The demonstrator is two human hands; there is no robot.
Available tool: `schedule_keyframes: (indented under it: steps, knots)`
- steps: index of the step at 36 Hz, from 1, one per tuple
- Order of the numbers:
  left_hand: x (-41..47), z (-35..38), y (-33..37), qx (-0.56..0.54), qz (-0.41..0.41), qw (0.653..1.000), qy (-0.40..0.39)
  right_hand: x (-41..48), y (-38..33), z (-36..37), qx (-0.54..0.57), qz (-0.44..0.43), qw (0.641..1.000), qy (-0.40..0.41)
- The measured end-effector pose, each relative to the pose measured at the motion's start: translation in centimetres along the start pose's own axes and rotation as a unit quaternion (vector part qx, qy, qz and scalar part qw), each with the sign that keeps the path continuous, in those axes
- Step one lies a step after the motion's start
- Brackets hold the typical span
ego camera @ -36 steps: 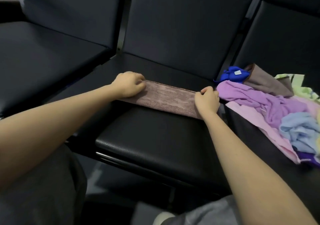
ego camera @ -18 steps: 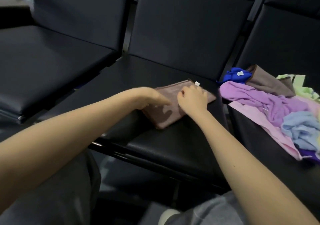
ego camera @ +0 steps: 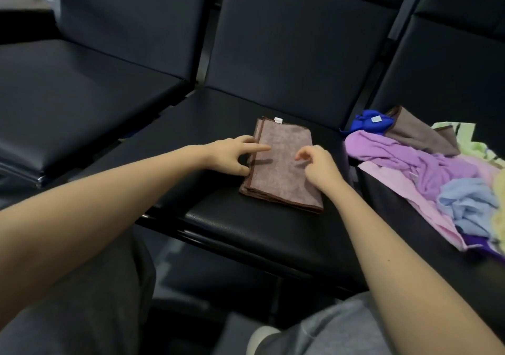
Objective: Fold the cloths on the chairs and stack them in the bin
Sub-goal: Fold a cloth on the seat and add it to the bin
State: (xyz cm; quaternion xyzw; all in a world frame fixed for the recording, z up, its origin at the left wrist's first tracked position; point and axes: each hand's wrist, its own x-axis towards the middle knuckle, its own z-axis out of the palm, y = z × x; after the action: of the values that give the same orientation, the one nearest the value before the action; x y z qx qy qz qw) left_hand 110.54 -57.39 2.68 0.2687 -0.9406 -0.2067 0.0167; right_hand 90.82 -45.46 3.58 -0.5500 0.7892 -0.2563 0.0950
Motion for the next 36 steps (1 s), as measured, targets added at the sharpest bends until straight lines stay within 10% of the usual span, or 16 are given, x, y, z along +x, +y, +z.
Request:
schedule_keyframes:
  steps: [14, 20, 24, 36]
  knots:
    - [0.0, 1.3, 1.1, -0.058, -0.026, 0.996, 0.068, -2.4, 2.8, -3.1, 0.142, 0.044, 0.946, -0.289]
    - [-0.2, 1.2, 1.0, -0.128, -0.018, 0.989, 0.075, -3.2, 1.7, -2.7, 0.032, -0.017, 0.954, -0.298]
    - [-1.2, 1.2, 1.1, -0.183, 0.008, 0.98, 0.071, -3.5, 1.5, -2.2, 0.09, -0.025, 0.983, -0.155]
    - [-4.3, -2.4, 1.8, -0.282, 0.053, 0.943, -0.17, -4.2, 0.7, -4.1, 0.225, 0.052, 0.931, -0.283]
